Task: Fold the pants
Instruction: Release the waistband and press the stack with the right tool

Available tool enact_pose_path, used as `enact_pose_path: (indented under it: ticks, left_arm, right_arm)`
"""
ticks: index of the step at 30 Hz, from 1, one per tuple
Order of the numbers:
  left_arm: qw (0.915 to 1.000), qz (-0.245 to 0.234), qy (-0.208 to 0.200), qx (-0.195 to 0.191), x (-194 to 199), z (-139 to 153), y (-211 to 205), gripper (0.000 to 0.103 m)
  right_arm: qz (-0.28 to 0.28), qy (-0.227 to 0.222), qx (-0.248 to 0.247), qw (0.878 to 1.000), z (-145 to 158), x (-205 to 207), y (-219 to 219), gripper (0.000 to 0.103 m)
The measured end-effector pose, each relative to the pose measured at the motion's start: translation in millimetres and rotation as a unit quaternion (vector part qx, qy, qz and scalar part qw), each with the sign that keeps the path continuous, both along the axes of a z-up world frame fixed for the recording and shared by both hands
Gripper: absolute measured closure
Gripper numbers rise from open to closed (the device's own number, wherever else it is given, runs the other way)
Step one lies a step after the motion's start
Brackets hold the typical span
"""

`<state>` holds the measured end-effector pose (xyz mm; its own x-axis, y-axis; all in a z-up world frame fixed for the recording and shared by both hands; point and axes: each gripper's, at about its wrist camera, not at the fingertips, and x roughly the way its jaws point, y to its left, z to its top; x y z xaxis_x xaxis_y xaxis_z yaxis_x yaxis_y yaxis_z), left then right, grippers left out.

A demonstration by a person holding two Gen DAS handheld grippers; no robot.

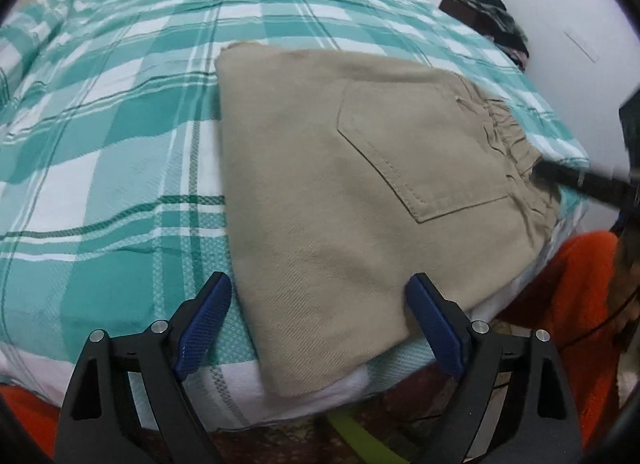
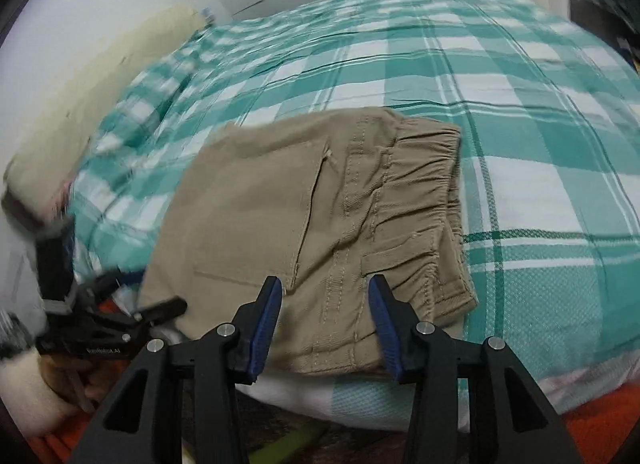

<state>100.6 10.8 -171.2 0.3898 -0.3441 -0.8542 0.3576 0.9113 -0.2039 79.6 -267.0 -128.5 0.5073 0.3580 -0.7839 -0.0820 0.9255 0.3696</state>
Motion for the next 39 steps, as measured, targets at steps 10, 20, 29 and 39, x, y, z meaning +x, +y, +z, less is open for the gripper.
enact_pose_path:
  ticks: [10,20,29,39]
  left_arm:
    - [0.9996,0.002,-0.014,0.024,-7.6,8.2,-10.6,0.011]
    - [0.9993,0.002,-0.018,0.034,-7.7,8.3,-12.2,0.011]
    - [0.9987,0.001,-0.018,0.049,-8.4,5.7,-17.1,0.011]
    - [0.998,0.005,-0.027,0.058,-12.4,7.1,-17.5,0.011]
  right_arm:
    - [-0.01,-0.001,-0.049,0.999,6.4,92.1,5.5,0.058]
    - [0.012,-0.028,-0.045,0.999,27.1,59.3,7.5,0.06]
    - [0.069,-0.024,-0.083,0.994,4.7,-11.5,27.1,0.055]
    - [0.06,-0.026,-0.077,0.995,-9.6,-17.8,28.4,0.045]
